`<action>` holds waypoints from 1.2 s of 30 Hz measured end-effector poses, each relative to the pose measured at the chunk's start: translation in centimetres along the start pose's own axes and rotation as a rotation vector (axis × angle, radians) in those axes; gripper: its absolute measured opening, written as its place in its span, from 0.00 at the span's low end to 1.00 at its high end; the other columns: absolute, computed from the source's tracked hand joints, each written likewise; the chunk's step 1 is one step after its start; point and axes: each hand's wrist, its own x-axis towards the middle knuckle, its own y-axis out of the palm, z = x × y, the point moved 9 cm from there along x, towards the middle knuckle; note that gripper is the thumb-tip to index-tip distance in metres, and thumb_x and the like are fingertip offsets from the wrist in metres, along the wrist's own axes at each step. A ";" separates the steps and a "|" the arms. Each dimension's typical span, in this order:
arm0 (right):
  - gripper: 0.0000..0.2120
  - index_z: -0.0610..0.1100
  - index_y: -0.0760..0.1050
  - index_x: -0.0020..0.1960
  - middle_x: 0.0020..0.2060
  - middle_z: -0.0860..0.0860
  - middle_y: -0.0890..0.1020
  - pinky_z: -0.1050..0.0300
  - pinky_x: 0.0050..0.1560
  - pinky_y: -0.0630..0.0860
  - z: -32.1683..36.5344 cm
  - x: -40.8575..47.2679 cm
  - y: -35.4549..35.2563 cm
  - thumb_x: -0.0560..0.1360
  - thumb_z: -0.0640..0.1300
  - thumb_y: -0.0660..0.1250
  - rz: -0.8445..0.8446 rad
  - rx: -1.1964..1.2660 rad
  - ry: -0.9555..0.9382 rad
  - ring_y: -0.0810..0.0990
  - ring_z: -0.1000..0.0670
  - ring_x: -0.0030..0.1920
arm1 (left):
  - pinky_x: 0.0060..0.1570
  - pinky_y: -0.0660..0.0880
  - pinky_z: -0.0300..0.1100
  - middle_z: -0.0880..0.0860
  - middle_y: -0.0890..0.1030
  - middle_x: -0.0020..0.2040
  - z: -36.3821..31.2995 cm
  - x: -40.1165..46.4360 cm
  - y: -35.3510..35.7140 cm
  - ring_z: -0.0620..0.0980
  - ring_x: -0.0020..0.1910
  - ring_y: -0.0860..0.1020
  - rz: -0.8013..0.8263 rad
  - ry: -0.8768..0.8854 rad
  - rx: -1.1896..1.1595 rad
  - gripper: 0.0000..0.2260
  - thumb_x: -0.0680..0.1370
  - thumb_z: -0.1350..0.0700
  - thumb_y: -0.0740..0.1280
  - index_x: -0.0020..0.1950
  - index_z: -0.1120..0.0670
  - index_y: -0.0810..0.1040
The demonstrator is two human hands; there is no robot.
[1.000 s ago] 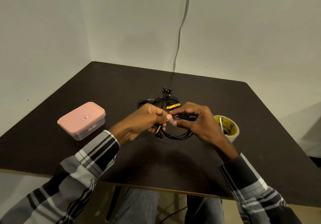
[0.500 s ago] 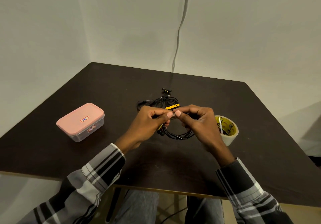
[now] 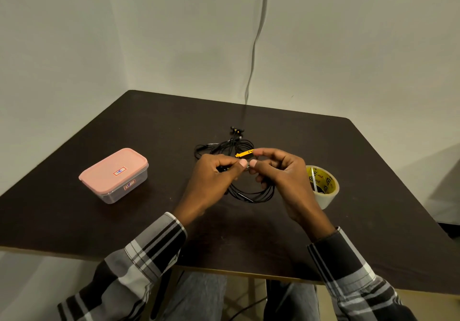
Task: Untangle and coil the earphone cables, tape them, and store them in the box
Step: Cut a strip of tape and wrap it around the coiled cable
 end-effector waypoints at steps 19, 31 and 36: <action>0.06 0.42 0.85 0.53 0.44 0.49 0.86 0.58 0.42 0.82 0.4 0.3 0.9 0.77 0.39 0.71 0.141 -0.330 -0.116 0.84 0.51 0.41 | 0.38 0.74 0.43 0.48 0.80 0.40 -0.8 -0.4 -0.7 0.46 0.40 0.78 -0.017 0.208 0.272 0.10 0.76 0.51 0.72 0.57 0.43 0.83; 0.06 0.38 0.84 0.48 0.38 0.36 0.84 0.59 0.37 0.77 -2.8 0.5 -0.2 0.72 0.38 0.76 0.099 -0.187 0.177 0.81 0.49 0.36 | 0.33 0.70 0.36 0.44 0.83 0.38 2.3 -0.1 -2.0 0.37 0.30 0.74 -0.035 -0.065 0.246 0.04 0.74 0.52 0.74 0.48 0.50 0.85; 0.08 0.31 0.83 0.47 0.34 0.42 0.83 0.65 0.32 0.77 -5.5 0.0 0.2 0.72 0.37 0.75 0.064 -0.102 0.338 0.80 0.53 0.31 | 0.24 0.61 0.27 0.40 0.75 0.24 3.8 -0.5 -2.3 0.36 0.21 0.69 -0.023 -0.142 0.347 0.01 0.73 0.54 0.75 0.43 0.50 0.85</action>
